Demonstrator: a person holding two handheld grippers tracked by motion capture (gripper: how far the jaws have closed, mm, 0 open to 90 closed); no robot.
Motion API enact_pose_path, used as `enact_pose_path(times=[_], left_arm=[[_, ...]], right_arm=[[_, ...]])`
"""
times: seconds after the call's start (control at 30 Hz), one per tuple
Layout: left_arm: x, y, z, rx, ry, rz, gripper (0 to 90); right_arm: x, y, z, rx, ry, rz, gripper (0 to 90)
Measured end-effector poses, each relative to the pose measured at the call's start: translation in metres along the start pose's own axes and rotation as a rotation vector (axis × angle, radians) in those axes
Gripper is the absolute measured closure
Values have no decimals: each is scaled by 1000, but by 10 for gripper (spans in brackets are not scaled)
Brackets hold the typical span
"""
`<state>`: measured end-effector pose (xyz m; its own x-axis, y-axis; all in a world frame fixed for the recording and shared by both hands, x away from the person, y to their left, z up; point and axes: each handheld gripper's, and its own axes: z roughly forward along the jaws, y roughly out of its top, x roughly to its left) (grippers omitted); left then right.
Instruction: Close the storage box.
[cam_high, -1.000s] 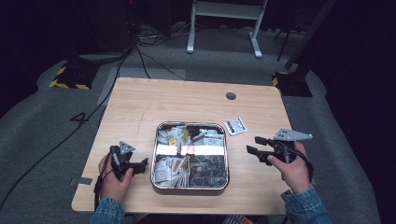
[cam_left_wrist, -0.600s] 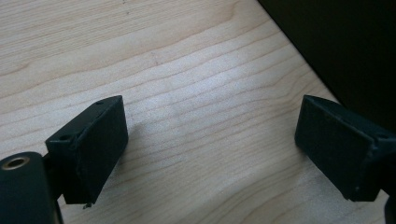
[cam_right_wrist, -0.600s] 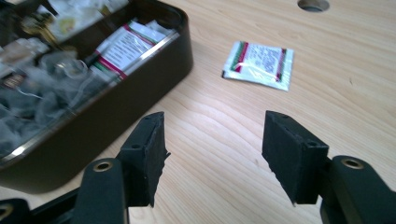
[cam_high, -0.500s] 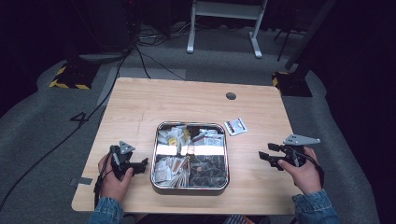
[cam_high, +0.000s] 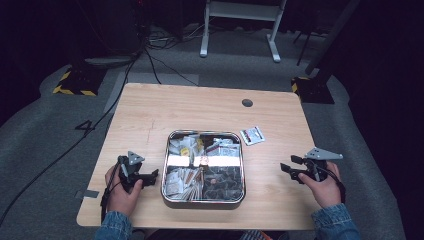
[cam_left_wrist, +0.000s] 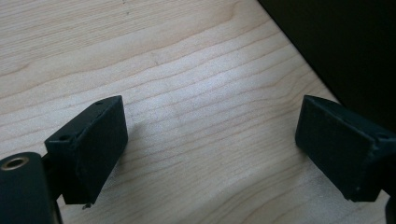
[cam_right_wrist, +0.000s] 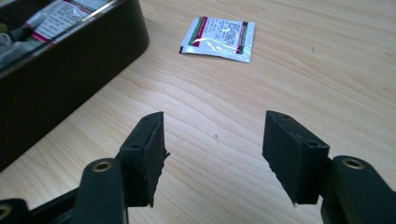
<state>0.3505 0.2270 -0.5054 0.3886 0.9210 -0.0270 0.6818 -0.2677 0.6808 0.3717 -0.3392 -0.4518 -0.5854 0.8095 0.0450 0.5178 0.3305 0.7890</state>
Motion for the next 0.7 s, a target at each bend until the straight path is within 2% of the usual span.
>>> enact_pose_path(times=[0.17,0.27,0.43,0.7], left_arm=[[0,0,0,1,-2,0,90],[0,1,1,2,-3,2,89],[1,1,1,4,-4,5,86],[1,1,1,4,-4,5,86]], right_arm=[[-4,-11,7,13,-36,-4,400],[-7,-18,14,17,-57,18,400],[-6,-22,18,24,-52,18,400],[-3,-26,25,54,-39,-11,393]])
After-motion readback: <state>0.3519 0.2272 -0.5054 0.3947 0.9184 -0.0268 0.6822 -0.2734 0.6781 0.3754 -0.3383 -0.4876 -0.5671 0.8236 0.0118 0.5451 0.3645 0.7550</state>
